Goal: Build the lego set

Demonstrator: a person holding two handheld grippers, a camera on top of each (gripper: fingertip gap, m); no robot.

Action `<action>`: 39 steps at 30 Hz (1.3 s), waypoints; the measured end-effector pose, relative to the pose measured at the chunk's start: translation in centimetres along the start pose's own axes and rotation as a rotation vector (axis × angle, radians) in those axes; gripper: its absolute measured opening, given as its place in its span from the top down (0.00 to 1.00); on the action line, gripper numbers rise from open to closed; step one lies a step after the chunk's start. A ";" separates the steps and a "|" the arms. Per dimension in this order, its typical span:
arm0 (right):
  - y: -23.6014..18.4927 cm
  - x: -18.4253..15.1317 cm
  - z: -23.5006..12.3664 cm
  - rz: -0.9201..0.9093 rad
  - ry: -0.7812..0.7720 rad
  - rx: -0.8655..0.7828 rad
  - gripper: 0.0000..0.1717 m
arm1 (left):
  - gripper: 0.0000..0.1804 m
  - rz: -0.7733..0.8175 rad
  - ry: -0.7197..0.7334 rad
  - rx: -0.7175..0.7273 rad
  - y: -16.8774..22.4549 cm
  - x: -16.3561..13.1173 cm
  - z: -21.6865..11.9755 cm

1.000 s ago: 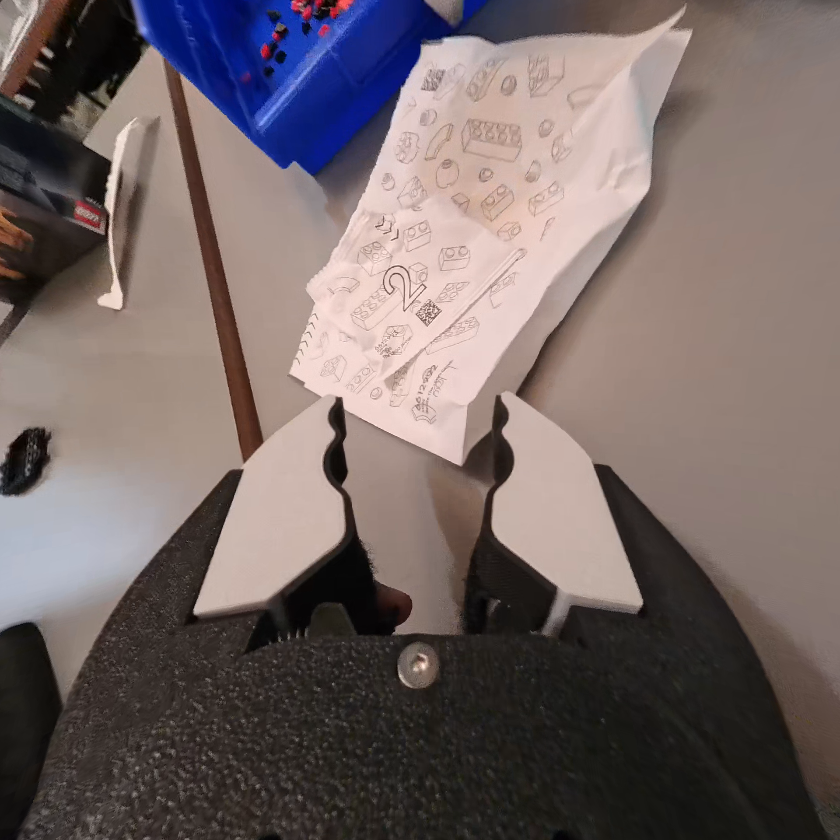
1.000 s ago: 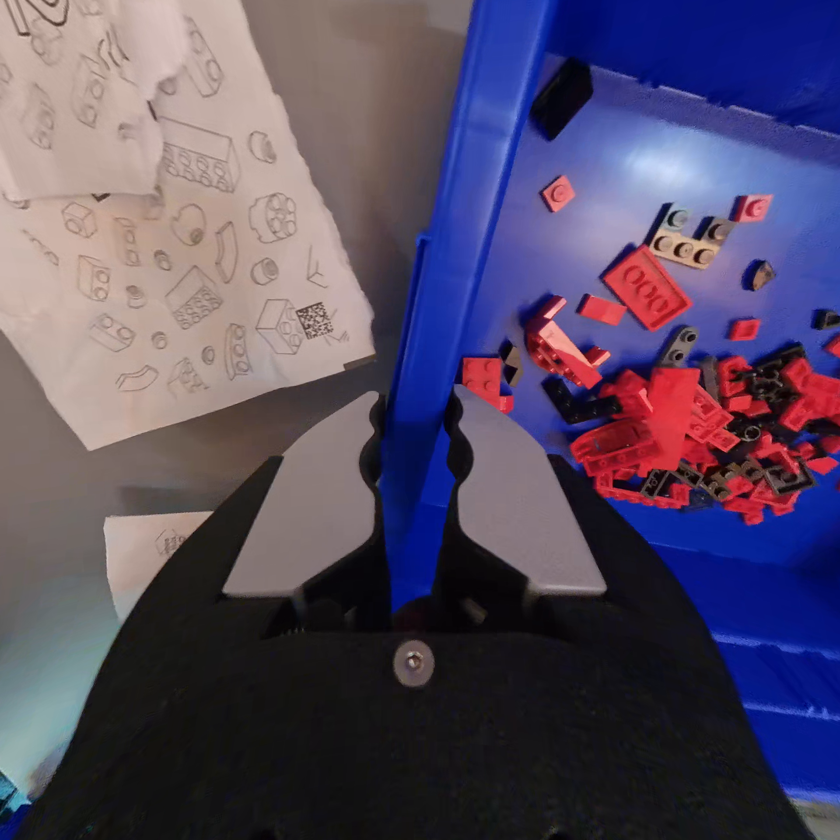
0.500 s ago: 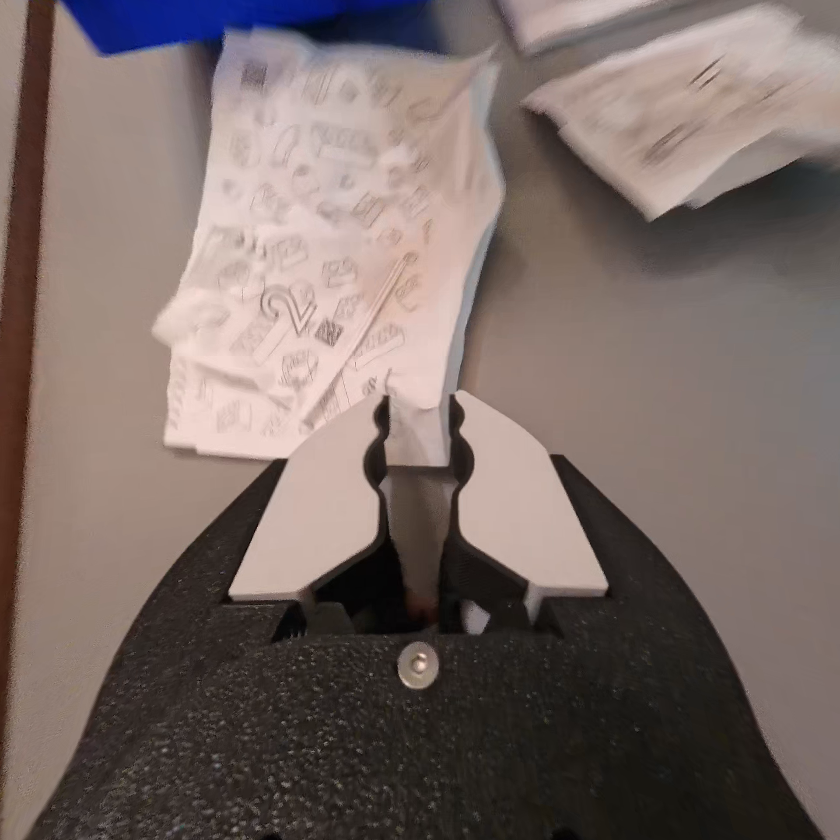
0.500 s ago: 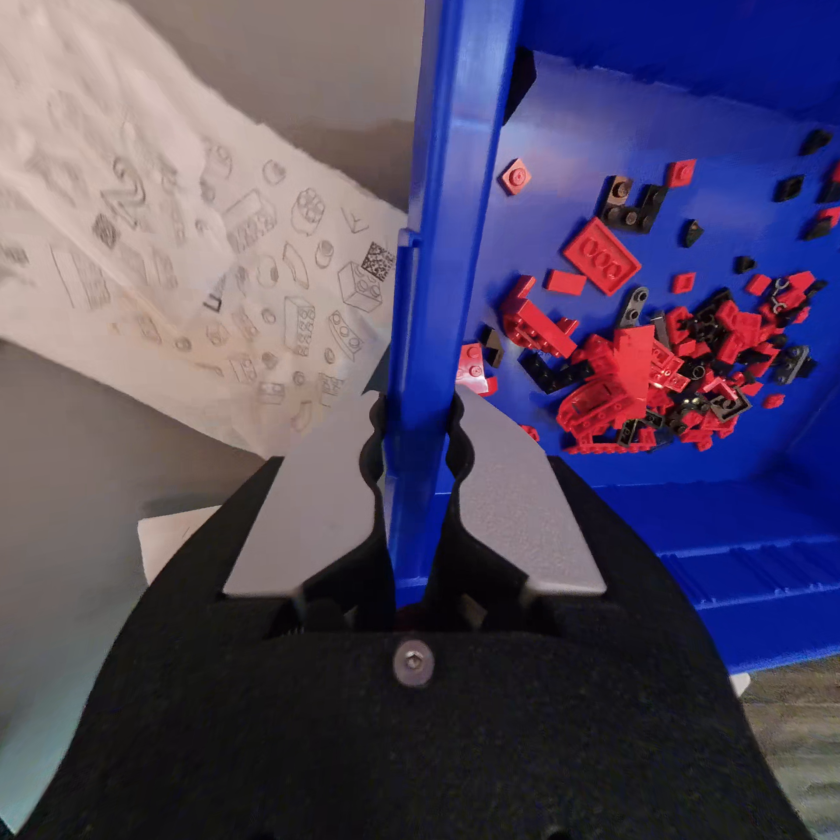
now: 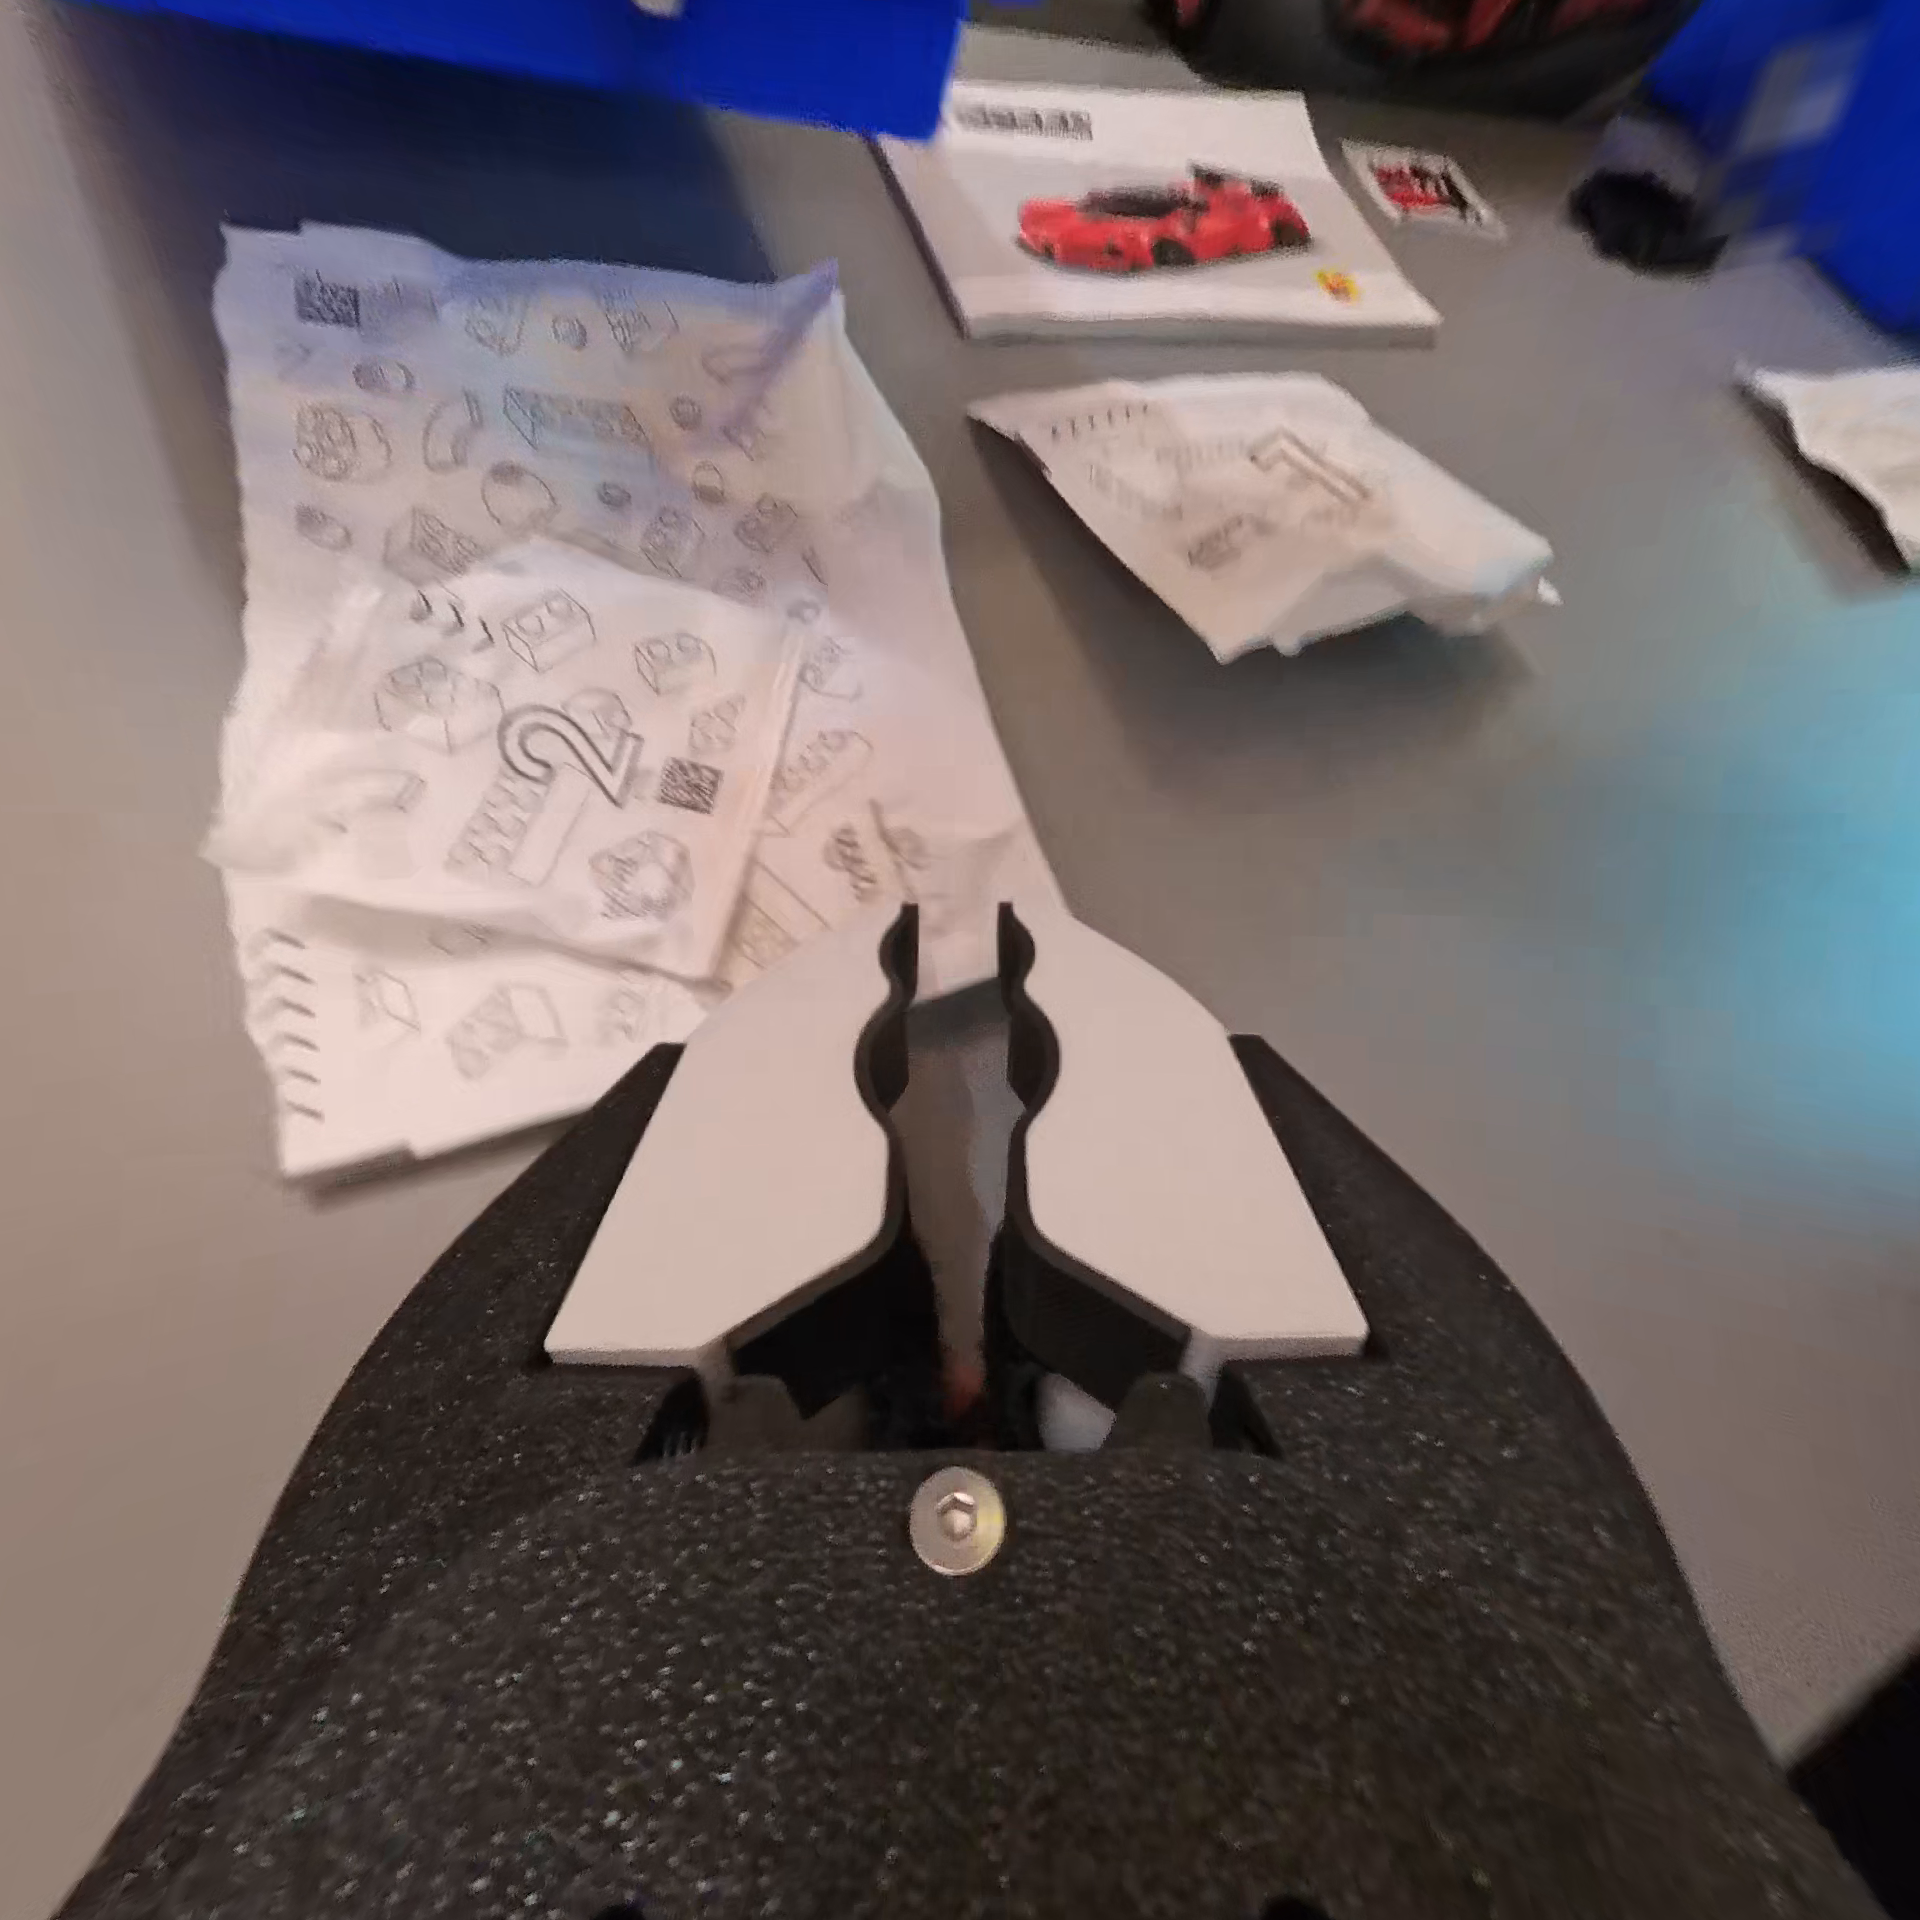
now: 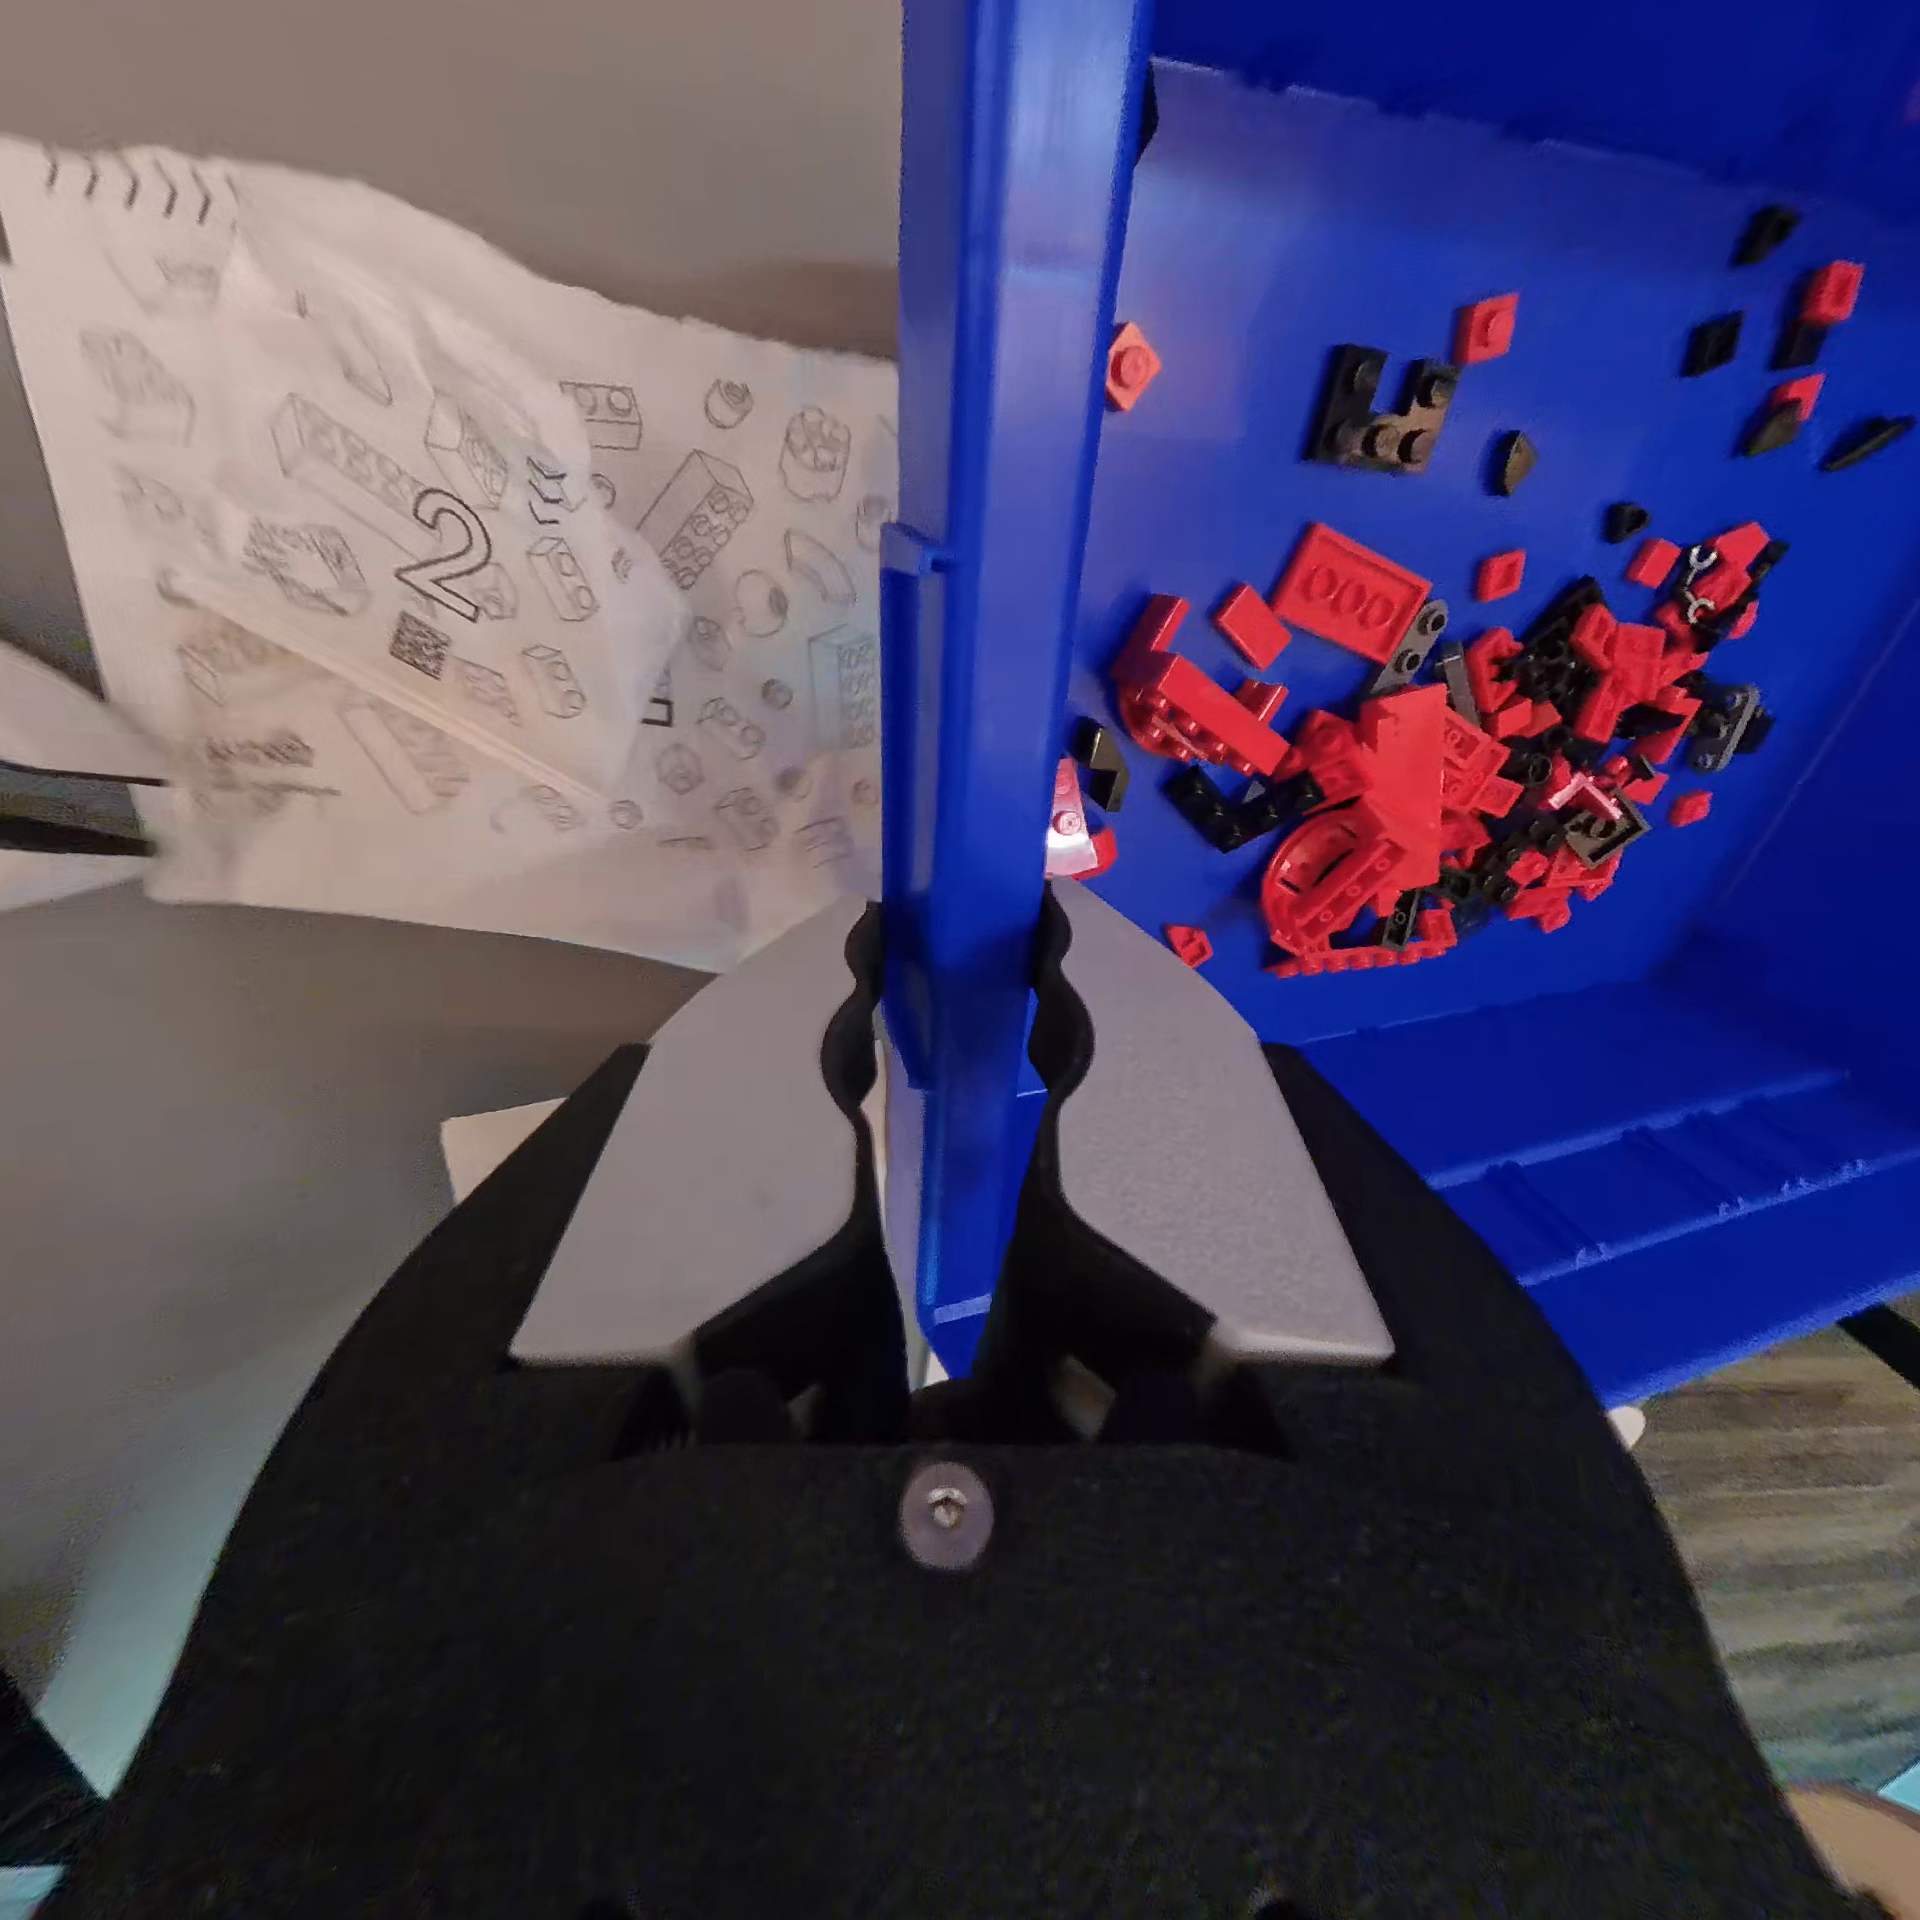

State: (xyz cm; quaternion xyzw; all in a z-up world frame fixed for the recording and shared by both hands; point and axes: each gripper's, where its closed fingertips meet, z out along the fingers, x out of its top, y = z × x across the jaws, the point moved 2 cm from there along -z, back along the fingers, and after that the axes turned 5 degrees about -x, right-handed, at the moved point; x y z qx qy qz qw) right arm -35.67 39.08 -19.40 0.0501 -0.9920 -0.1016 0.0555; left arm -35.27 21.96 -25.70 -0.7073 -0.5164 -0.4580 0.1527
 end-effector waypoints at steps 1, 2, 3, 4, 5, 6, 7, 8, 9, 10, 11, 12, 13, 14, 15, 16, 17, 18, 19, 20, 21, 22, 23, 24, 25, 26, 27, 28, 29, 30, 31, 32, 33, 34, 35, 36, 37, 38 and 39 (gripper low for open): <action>-0.1 0.0 -0.2 0.008 -0.007 -0.005 0.84 | 0.93 -0.029 0.018 0.011 -0.4 0.4 0.5; -0.2 0.0 -0.5 0.011 -0.013 -0.014 0.84 | 0.93 -0.032 0.031 0.005 -0.6 0.9 0.9; -0.2 0.1 -0.8 0.014 -0.013 -0.023 0.84 | 0.94 -0.030 0.041 0.011 -0.9 1.4 1.2; -0.3 0.2 -1.1 0.015 -0.010 -0.028 0.84 | 0.94 -0.021 0.043 0.028 -1.3 1.8 1.5; -0.3 0.2 -1.3 0.012 -0.012 -0.036 0.84 | 0.94 -0.007 0.034 0.039 -1.6 2.1 1.8; -0.4 0.2 -1.6 0.005 -0.018 -0.049 0.84 | 0.93 0.001 0.024 0.056 -2.1 2.4 2.1; -0.5 0.2 -1.8 0.000 -0.023 -0.063 0.84 | 0.93 0.009 0.026 0.070 -2.5 2.7 2.5; -0.6 0.2 -2.0 0.000 -0.026 -0.074 0.84 | 0.93 0.007 0.026 0.066 -2.8 2.9 2.9; -0.8 0.3 -2.2 -0.001 -0.027 -0.085 0.84 | 0.93 -0.001 0.025 0.069 -3.2 3.1 3.2; -0.9 0.3 -2.5 -0.003 -0.030 -0.096 0.84 | 0.93 0.006 0.027 0.076 -3.7 3.4 3.3; -1.2 0.3 -2.9 -0.004 -0.030 -0.102 0.84 | 0.93 0.009 0.040 0.088 -4.0 3.7 3.1; -1.6 0.3 -3.2 -0.004 -0.026 -0.106 0.84 | 0.93 0.009 0.062 0.083 -3.9 4.1 2.5; -2.1 0.3 -3.7 -0.006 -0.019 -0.106 0.84 | 0.93 0.008 0.090 0.078 -3.7 4.5 1.5; -2.7 0.3 -4.2 -0.009 -0.010 -0.103 0.84 | 0.93 0.016 0.117 0.085 -3.5 4.8 0.3; -3.3 0.4 -4.6 -0.011 -0.002 -0.103 0.84 | 0.92 0.031 0.130 0.108 -3.4 4.9 -1.1; -4.0 0.4 -5.1 -0.019 0.005 -0.103 0.84 | 0.90 0.052 0.134 0.141 -3.4 4.8 -2.6; -4.9 0.4 -5.5 -0.023 0.012 -0.102 0.84 | 0.88 0.073 0.137 0.180 -3.5 4.6 -4.0; -5.7 0.3 -5.8 -0.029 0.015 -0.106 0.84 | 0.87 0.089 0.140 0.216 -3.5 4.4 -5.4; -6.6 0.2 -6.0 -0.035 0.015 -0.110 0.84 | 0.87 0.105 0.146 0.239 -3.4 4.1 -6.6; -7.6 0.1 -6.2 -0.041 0.016 -0.115 0.84 | 0.87 0.112 0.154 0.255 -3.2 3.8 -7.8; -8.6 -0.1 -6.4 -0.047 0.014 -0.124 0.84 | 0.87 0.115 0.170 0.266 -3.0 3.6 -8.8; -9.6 -0.2 -6.4 -0.053 0.010 -0.134 0.84 | 0.86 0.119 0.194 0.275 -2.8 3.4 -9.8; -10.7 -0.2 -6.4 -0.062 0.007 -0.145 0.84 | 0.86 0.120 0.220 0.292 -2.6 3.2 -10.8; -11.8 -0.3 -6.4 -0.074 0.001 -0.155 0.84 | 0.86 0.126 0.241 0.313 -2.4 3.0 -11.8; -12.9 -0.3 -6.3 -0.084 -0.005 -0.164 0.84 | 0.86 0.136 0.255 0.331 -2.2 2.7 -12.6; -14.0 -0.3 -6.0 -0.092 -0.007 -0.168 0.84 | 0.87 0.143 0.262 0.345 -2.0 2.3 -13.2; -15.0 -0.3 -5.7 -0.099 -0.010 -0.166 0.84 | 0.87 0.148 0.269 0.351 -1.8 1.9 -13.7; -15.9 -0.2 -5.3 -0.105 -0.013 -0.166 0.84 | 0.87 0.152 0.274 0.349 -1.5 1.5 -14.1; -16.6 -0.2 -4.8 -0.107 -0.017 -0.166 0.84 | 0.87 0.153 0.276 0.353 -1.2 1.1 -14.5; -17.3 -0.1 -4.3 -0.107 -0.020 -0.164 0.84 | 0.87 0.158 0.274 0.357 -1.0 0.7 -14.8; -17.8 0.0 -3.7 -0.110 -0.022 -0.162 0.84 | 0.87 0.168 0.270 0.361 -0.8 0.2 -15.0; -18.2 0.2 -3.2 -0.108 -0.022 -0.163 0.84 | 0.87 0.176 0.266 0.369 -0.6 -0.1 -15.3; -18.5 0.3 -2.7 -0.106 -0.028 -0.168 0.84 | 0.87 0.183 0.264 0.376 -0.4 -0.4 -15.4; -18.6 0.3 -2.2 -0.109 -0.039 -0.183 0.84 | 0.87 0.190 0.259 0.377 -0.3 -0.7 -15.5; -18.8 0.6 -1.7 -0.114 -0.037 -0.194 0.84 | 0.86 0.195 0.250 0.377 -0.3 -0.9 -15.4; -19.1 0.8 -1.3 -0.118 -0.032 -0.187 0.84 | 0.86 0.195 0.239 0.384 -0.5 -1.1 -15.3; -19.4 0.9 -0.8 -0.113 -0.037 -0.171 0.85 | 0.86 0.193 0.231 0.388 -0.7 -1.3 -15.2; -19.6 1.0 -0.5 -0.099 -0.044 -0.154 0.85 | 0.85 0.189 0.227 0.388 -0.9 -1.3 -15.0; -19.5 1.0 -0.3 -0.090 -0.046 -0.151 0.85 | 0.84 0.187 0.224 0.385 -1.0 -1.3 -14.9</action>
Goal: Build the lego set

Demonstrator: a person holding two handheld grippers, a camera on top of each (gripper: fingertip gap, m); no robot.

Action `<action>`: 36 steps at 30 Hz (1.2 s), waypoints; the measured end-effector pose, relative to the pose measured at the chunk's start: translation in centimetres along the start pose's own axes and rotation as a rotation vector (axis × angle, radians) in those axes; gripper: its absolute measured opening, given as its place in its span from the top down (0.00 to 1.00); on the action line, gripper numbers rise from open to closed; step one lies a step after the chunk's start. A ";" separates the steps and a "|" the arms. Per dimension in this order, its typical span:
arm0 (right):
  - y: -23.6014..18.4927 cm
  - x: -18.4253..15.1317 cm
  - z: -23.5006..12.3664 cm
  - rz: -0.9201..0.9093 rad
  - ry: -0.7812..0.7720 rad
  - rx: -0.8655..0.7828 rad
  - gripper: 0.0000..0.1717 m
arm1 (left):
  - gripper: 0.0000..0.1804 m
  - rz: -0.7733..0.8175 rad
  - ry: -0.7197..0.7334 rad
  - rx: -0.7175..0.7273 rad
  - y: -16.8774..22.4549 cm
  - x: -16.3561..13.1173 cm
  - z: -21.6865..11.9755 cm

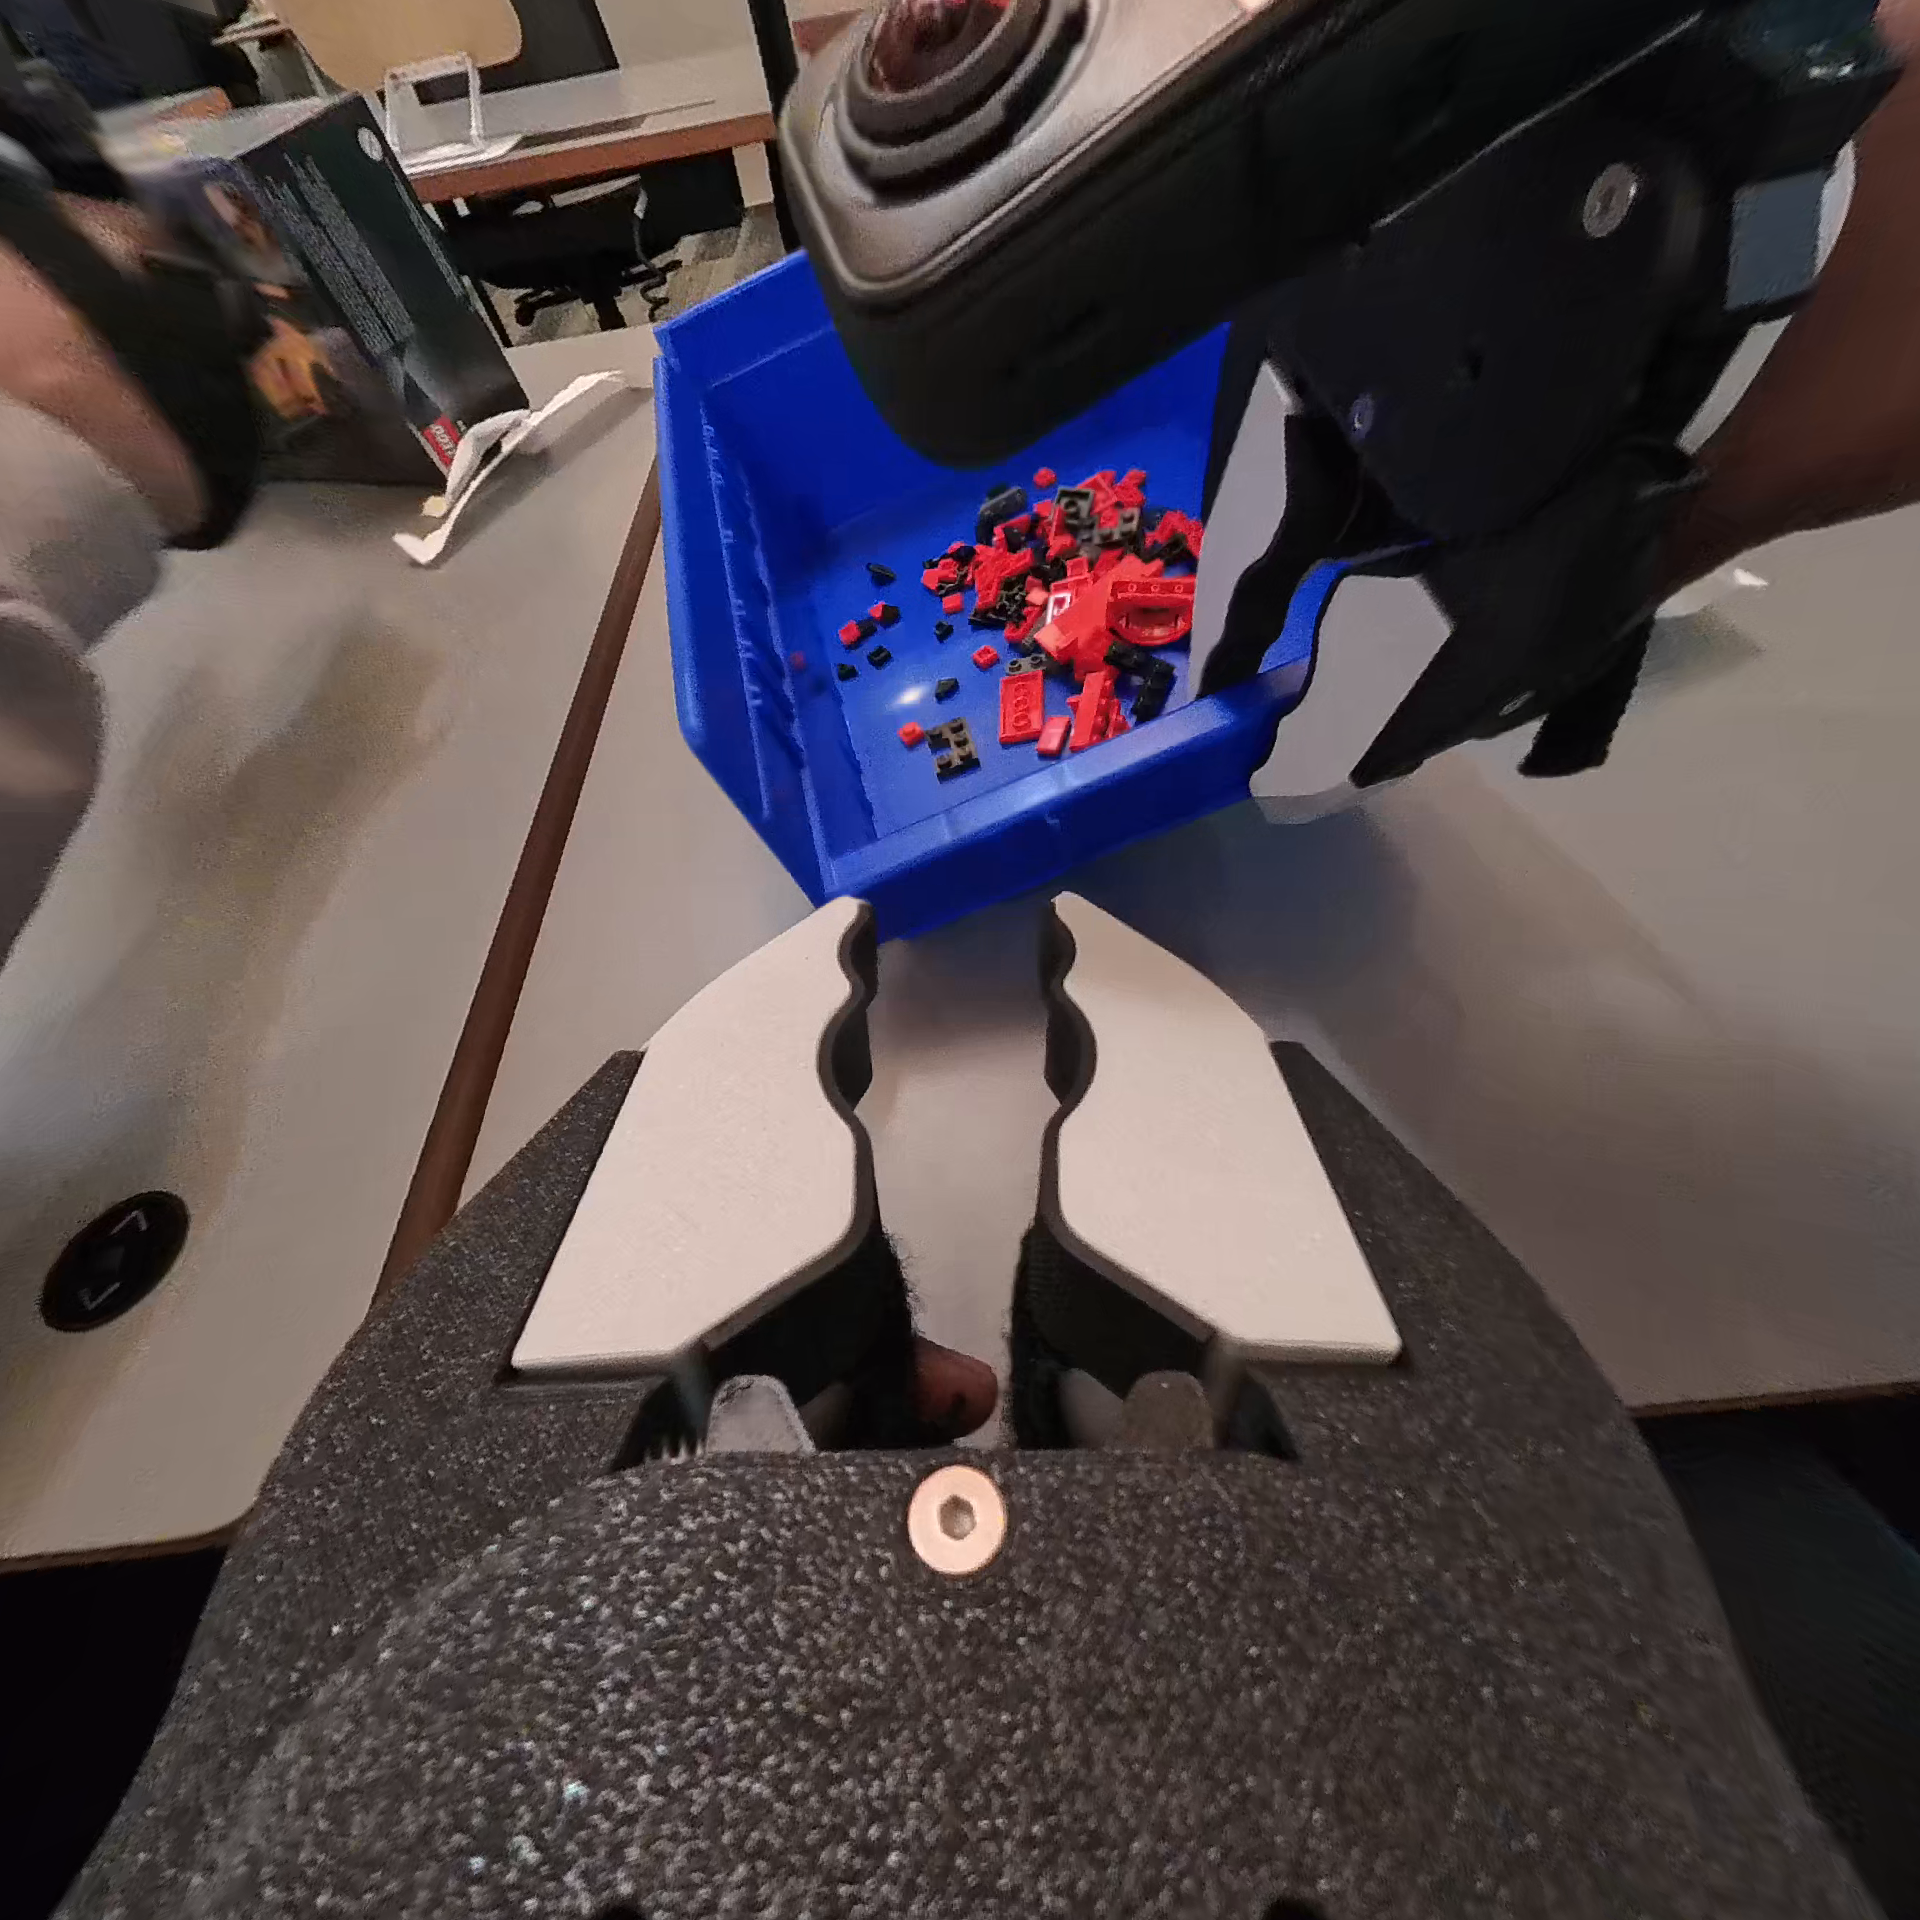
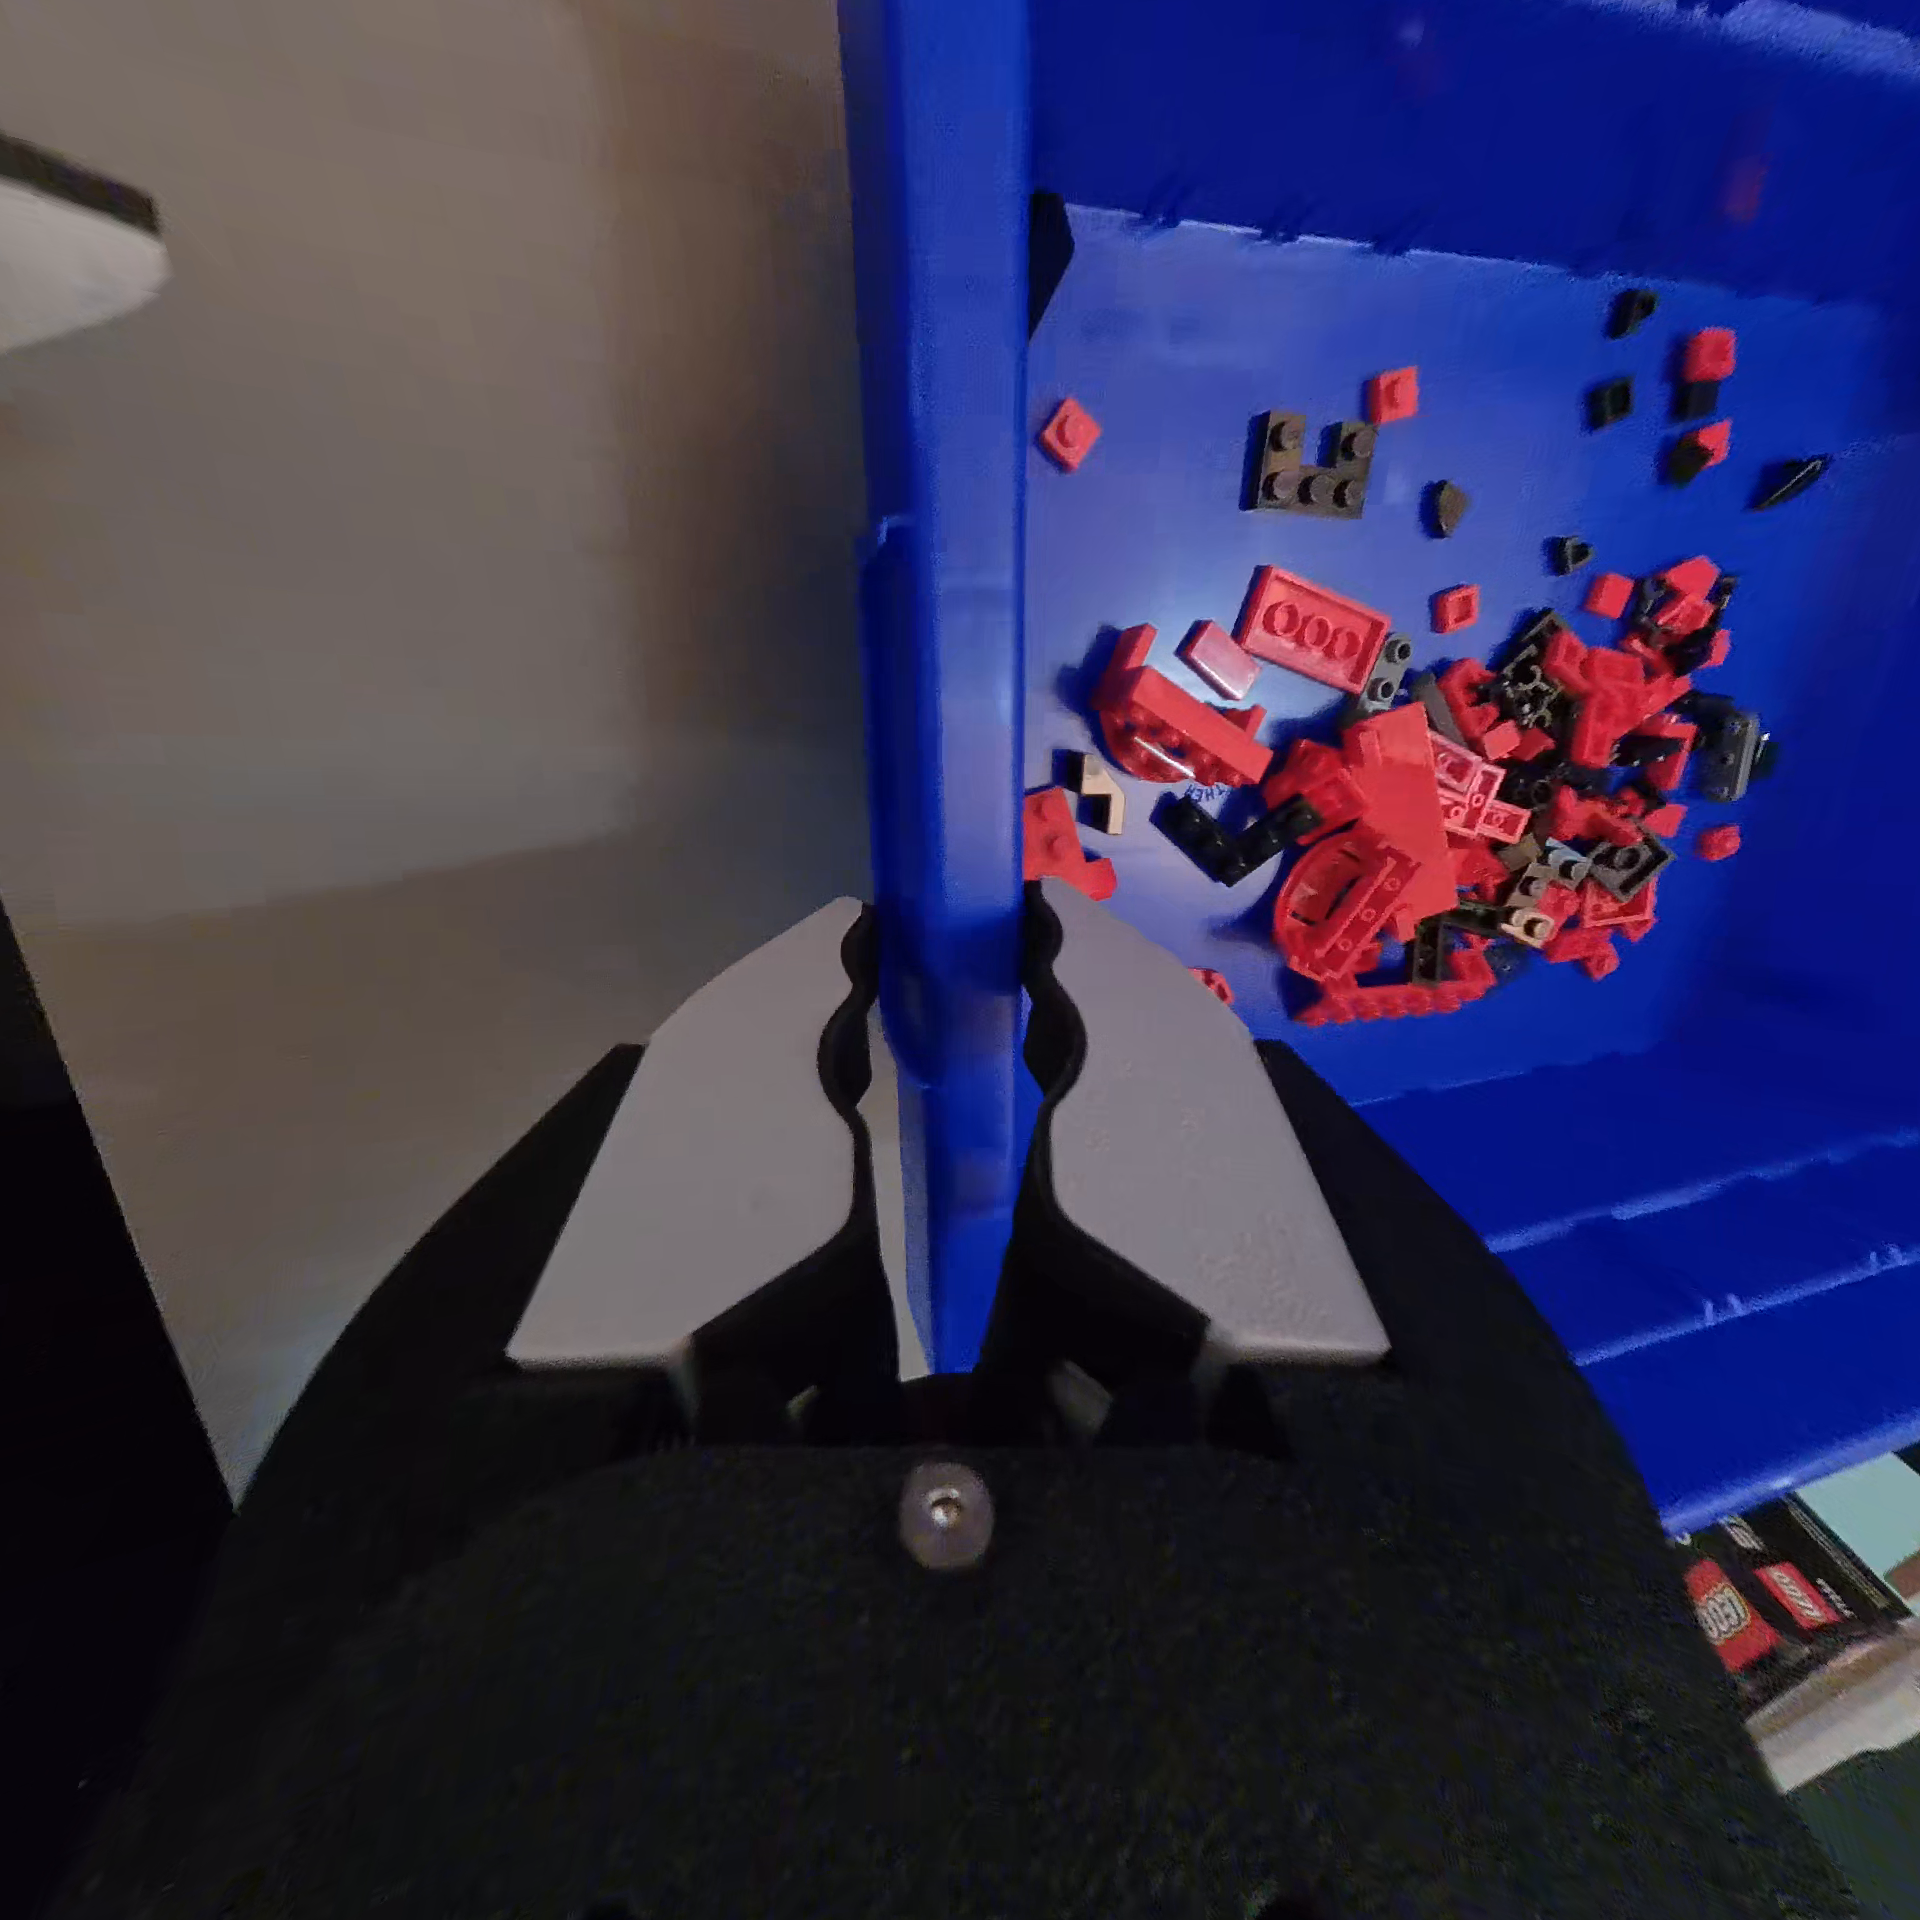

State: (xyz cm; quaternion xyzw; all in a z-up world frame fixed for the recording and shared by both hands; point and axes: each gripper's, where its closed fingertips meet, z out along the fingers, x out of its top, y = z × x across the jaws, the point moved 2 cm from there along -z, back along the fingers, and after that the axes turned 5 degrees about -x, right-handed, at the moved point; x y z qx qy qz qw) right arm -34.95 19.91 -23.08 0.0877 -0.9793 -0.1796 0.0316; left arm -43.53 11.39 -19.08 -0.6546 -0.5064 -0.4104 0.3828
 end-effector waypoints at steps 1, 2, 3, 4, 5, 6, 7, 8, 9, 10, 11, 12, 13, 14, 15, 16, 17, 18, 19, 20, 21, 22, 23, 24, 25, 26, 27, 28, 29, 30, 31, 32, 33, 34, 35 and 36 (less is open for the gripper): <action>0.1 0.1 0.1 0.008 0.008 0.000 0.85 | 0.83 0.000 -0.004 -0.006 -0.1 0.0 0.3; 0.2 0.1 0.2 0.024 0.014 0.009 0.85 | 0.81 0.004 -0.014 -0.008 -0.2 -0.1 0.6; 0.1 0.0 0.2 0.045 0.012 0.033 0.86 | 0.81 0.013 -0.029 -0.008 -0.3 -0.2 0.9; 0.1 -0.2 0.1 0.070 0.015 0.061 0.84 | 0.80 0.025 -0.041 -0.003 -0.4 -0.2 1.2; 0.2 -0.1 -0.1 0.093 0.032 0.077 0.75 | 0.78 0.039 -0.046 0.004 -0.6 0.0 1.4; 0.4 0.0 -0.6 0.107 0.061 0.077 0.67 | 0.78 0.051 -0.040 0.010 -0.8 0.3 1.5; 0.7 0.2 -1.4 0.118 0.101 0.077 0.60 | 0.78 0.060 -0.028 0.015 -1.0 0.7 1.6; 0.9 0.5 -2.6 0.131 0.156 0.083 0.55 | 0.77 0.061 -0.014 0.025 -1.3 1.2 1.6; 1.3 0.8 -4.0 0.146 0.215 0.080 0.52 | 0.77 0.059 -0.004 0.041 -1.9 1.8 1.6; 2.1 0.9 -5.6 0.160 0.273 0.063 0.50 | 0.76 0.059 0.006 0.059 -2.5 2.4 1.7; 3.2 0.8 -7.3 0.180 0.327 0.036 0.49 | 0.74 0.061 0.019 0.076 -3.2 3.2 1.7; 4.9 0.4 -9.0 0.214 0.377 -0.003 0.48 | 0.70 0.063 0.028 0.080 -3.9 4.1 1.9; 6.9 -0.3 -10.3 0.266 0.415 -0.046 0.48 | 0.65 0.060 0.023 0.067 -4.5 4.9 2.3; 9.2 -1.2 -11.2 0.333 0.434 -0.088 0.48 | 0.61 0.058 0.007 0.018 -4.7 5.7 2.9; 11.5 -2.4 -11.6 0.404 0.435 -0.120 0.48 | 0.61 0.055 0.001 -0.059 -4.7 6.6 3.8; 13.3 -3.4 -11.4 0.470 0.438 -0.128 0.52 | 0.62 0.043 -0.014 -0.129 -4.9 7.4 4.7; 14.5 -4.2 -10.9 0.521 0.453 -0.103 0.59 | 0.62 0.030 -0.040 -0.169 -5.4 7.9 5.7; 15.2 -4.8 -10.1 0.562 0.468 -0.068 0.66 | 0.62 0.016 -0.073 -0.182 -6.3 8.3 6.9; 15.6 -5.4 -9.2 0.599 0.483 -0.045 0.69 | 0.63 -0.003 -0.108 -0.189 -7.1 8.4 8.2; 15.9 -5.8 -8.2 0.628 0.494 -0.034 0.70 | 0.64 -0.025 -0.146 -0.199 -7.9 8.3 9.6; 16.1 -6.1 -7.3 0.656 0.501 -0.025 0.68 | 0.66 -0.044 -0.194 -0.198 -8.5 7.9 10.9; 16.1 -6.2 -6.4 0.684 0.515 0.000 0.66 | 0.66 -0.056 -0.239 -0.197 -9.1 7.4 12.2; 16.3 -6.4 -5.6 0.721 0.522 0.019 0.63 | 0.66 -0.060 -0.277 -0.192 -9.5 6.9 13.3; 16.4 -6.7 -4.7 0.754 0.513 0.022 0.61 | 0.65 -0.059 -0.309 -0.181 -9.8 6.5 14.2; 16.6 -7.0 -3.9 0.774 0.496 0.021 0.60 | 0.65 -0.055 -0.343 -0.180 -9.9 6.0 14.9; 16.7 -7.5 -3.2 0.788 0.475 0.013 0.60 | 0.65 -0.054 -0.376 -0.172 -10.0 5.6 15.5; 16.6 -7.7 -2.5 0.785 0.457 0.015 0.63 | 0.68 -0.039 -0.411 -0.165 -10.1 5.0 15.9; 16.1 -7.7 -2.0 0.765 0.448 0.035 0.70 | 0.74 -0.016 -0.444 -0.173 -9.9 4.5 16.2; 15.6 -7.6 -1.7 0.745 0.455 0.059 0.78 | 0.80 -0.010 -0.449 -0.209 -9.4 4.4 16.5; 15.5 -7.7 -1.4 0.742 0.450 0.054 0.80 | 0.86 -0.017 -0.437 -0.229 -9.0 4.7 16.6; 15.3 -8.1 -1.1 0.728 0.422 0.043 0.80 | 0.92 0.017 -0.449 -0.211 -9.3 4.7 16.6; 15.1 -8.4 -0.8 0.718 0.399 0.038 0.81 | 0.92 0.047 -0.446 -0.226 -9.2 4.8 16.6; 14.9 -8.8 -0.4 0.711 0.381 0.037 0.81 | 0.92 0.037 -0.447 -0.234 -9.0 4.9 16.7; 14.8 -9.1 -0.1 0.709 0.370 0.035 0.81 | 0.92 0.036 -0.443 -0.238 -8.8 5.0 16.8; 14.7 -9.3 0.1 0.713 0.374 0.037 0.81 | 0.92 0.045 -0.440 -0.233 -8.8 5.0 16.9; 14.6 -9.4 0.2 0.716 0.382 0.038 0.81 | 0.93 0.054 -0.437 -0.231 -8.8 5.1 17.0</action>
